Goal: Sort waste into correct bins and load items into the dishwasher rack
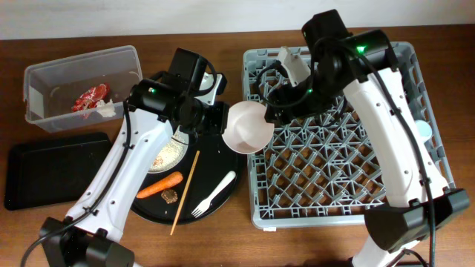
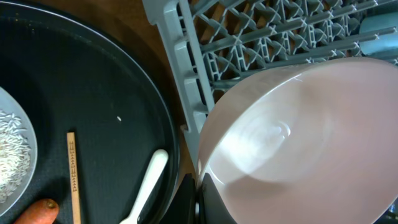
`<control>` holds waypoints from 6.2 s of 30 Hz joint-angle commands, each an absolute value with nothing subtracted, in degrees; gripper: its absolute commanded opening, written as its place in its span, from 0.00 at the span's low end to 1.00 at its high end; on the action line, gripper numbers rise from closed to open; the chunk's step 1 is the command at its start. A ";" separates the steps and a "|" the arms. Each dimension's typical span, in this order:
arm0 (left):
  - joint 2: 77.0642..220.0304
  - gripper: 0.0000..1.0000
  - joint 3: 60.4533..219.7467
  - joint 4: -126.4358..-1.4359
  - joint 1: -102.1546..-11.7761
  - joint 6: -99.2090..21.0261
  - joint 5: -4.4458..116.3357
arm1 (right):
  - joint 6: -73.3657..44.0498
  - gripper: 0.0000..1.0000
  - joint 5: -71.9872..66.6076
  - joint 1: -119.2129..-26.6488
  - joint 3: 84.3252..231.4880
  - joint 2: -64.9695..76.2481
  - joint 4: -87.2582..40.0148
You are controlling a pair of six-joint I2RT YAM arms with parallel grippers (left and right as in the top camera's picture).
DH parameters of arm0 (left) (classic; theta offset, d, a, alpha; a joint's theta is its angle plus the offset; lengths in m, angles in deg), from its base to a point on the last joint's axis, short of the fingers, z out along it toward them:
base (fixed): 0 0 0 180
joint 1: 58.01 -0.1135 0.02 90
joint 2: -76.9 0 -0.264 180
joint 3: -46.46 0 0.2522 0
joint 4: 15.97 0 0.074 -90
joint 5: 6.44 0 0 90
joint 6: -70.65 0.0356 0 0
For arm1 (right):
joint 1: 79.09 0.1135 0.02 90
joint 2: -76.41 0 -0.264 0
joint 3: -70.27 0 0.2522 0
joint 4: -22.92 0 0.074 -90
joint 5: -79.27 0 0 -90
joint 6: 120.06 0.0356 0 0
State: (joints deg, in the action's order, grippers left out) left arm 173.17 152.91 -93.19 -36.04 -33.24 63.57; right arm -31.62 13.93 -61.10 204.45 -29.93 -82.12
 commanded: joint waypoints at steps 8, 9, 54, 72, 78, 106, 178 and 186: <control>171.53 0.00 153.08 -93.24 -35.99 -32.98 60.71 | -25.02 0.53 5.10 -57.99 201.30 -30.76 -81.88; 171.25 0.00 153.08 -93.24 -35.99 -32.98 60.40 | -25.02 0.51 5.10 -57.99 201.17 -30.81 -81.86; 167.29 0.26 153.06 -108.03 -53.59 -33.40 78.87 | 6.04 0.04 -73.89 -68.48 200.43 -30.96 -75.78; 167.29 0.26 153.06 -106.76 -53.57 -33.42 78.68 | 6.02 0.04 -73.65 -79.59 200.17 -52.82 -71.65; 167.29 0.26 153.06 -106.74 -53.59 -33.42 78.63 | 7.00 0.05 -69.39 -73.44 198.57 -56.07 -71.74; 167.29 0.27 153.06 -108.19 -53.57 -33.38 79.11 | -2.37 0.99 -32.23 -68.31 198.59 -29.87 -78.36; 190.24 0.01 141.13 -87.84 -43.91 -37.75 85.93 | -20.87 0.99 -5.37 -70.08 198.57 -24.12 -88.18; 189.37 0.00 143.40 -93.52 -43.75 -37.83 89.89 | -20.84 0.99 -5.35 -70.06 198.57 -24.12 -88.18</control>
State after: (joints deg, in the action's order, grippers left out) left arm 189.58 142.31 -92.27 -43.82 -37.16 87.72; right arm -20.25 -6.07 -69.97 198.33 -24.14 -87.83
